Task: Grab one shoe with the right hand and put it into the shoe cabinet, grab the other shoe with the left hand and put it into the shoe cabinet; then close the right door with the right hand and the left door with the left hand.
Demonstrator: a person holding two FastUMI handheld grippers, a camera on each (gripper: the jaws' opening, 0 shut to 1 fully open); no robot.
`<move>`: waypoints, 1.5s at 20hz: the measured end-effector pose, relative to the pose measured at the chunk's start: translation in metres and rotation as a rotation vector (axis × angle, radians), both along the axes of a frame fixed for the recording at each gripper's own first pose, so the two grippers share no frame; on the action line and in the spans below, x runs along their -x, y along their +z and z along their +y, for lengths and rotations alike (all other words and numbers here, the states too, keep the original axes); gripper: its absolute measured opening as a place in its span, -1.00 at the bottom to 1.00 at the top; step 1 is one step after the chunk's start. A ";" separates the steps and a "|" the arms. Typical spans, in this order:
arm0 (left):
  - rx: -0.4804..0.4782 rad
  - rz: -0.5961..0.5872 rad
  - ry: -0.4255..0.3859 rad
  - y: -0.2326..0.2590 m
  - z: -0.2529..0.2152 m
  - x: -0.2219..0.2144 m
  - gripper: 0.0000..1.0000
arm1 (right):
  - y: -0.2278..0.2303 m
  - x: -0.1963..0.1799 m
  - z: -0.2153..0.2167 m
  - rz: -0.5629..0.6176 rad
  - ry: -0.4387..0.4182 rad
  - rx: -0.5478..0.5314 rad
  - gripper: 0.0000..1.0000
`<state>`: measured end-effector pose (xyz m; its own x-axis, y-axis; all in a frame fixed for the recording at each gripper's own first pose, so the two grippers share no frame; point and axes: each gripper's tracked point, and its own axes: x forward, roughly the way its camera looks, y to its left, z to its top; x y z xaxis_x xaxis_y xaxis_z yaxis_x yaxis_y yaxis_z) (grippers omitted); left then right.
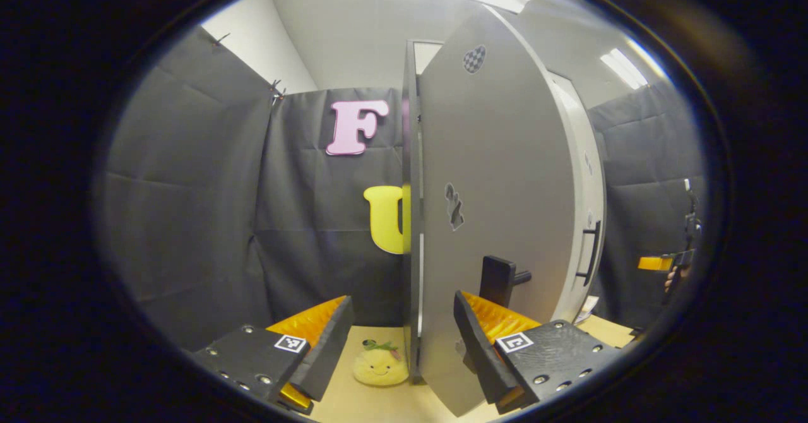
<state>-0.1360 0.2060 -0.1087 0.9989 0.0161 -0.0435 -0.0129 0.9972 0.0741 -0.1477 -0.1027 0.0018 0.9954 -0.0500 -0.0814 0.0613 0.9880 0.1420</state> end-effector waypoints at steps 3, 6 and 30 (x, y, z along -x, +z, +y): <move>-0.011 0.002 0.054 -0.002 -0.024 0.001 0.80 | -0.003 -0.009 -0.011 0.015 0.016 0.000 0.94; -0.003 0.016 0.037 -0.007 -0.057 -0.007 0.82 | -0.001 -0.016 -0.020 0.023 0.019 0.015 0.94; 0.080 -0.082 0.081 -0.011 -0.168 0.012 0.82 | -0.010 -0.003 -0.022 -0.011 0.150 0.038 0.94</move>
<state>-0.1477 0.0381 -0.1196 0.9947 0.0970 0.0334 -0.0967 0.9953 -0.0107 -0.1447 -0.1243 -0.0077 0.9928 0.0963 -0.0714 -0.0886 0.9906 0.1043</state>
